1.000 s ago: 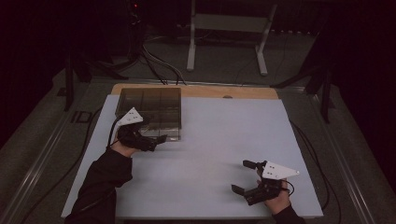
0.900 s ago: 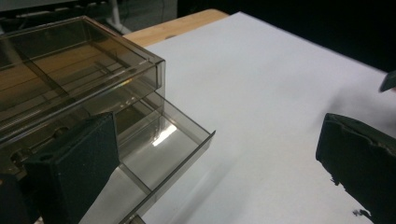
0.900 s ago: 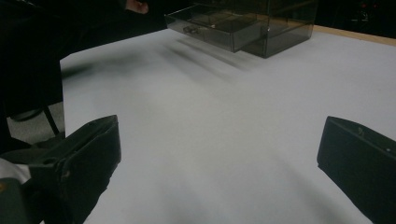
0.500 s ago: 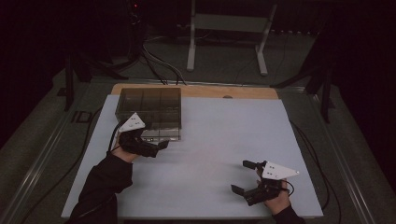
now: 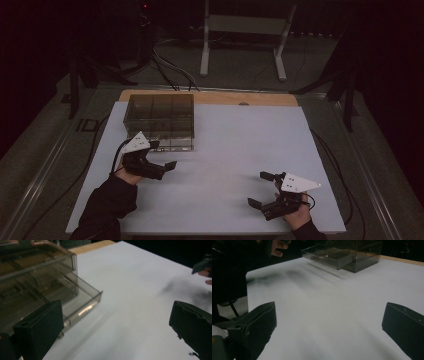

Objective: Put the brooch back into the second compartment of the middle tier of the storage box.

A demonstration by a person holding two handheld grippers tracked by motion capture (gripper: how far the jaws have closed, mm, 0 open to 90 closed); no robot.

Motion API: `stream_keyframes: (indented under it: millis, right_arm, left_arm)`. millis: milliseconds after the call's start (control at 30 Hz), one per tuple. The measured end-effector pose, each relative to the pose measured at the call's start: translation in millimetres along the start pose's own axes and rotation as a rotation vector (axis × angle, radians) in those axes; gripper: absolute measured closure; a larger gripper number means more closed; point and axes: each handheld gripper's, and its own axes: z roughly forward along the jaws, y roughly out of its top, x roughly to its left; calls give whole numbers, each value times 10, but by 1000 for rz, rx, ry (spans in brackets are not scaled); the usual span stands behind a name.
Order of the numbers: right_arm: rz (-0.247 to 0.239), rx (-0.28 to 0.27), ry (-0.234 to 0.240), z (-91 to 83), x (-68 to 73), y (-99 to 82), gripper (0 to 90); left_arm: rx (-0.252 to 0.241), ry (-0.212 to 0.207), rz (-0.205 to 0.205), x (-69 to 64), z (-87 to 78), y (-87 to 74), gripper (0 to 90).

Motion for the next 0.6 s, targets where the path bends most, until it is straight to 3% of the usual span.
stream_keyframes:
  millis: [233, 467, 600]
  right_arm:
    - [0, 3, 4, 1, 0, -1, 0]
    - [-3, 3, 3, 1, 4, 4, 0]
    - [-5, 4, 2, -1, 4, 3, 0]
  left_arm:
    - [-3, 0, -34, 20, -108, -178, 3]
    - [-18, 12, -39, -21, -193, -330, 2]
    - [4, 25, -37, -52, -240, -427, 2]
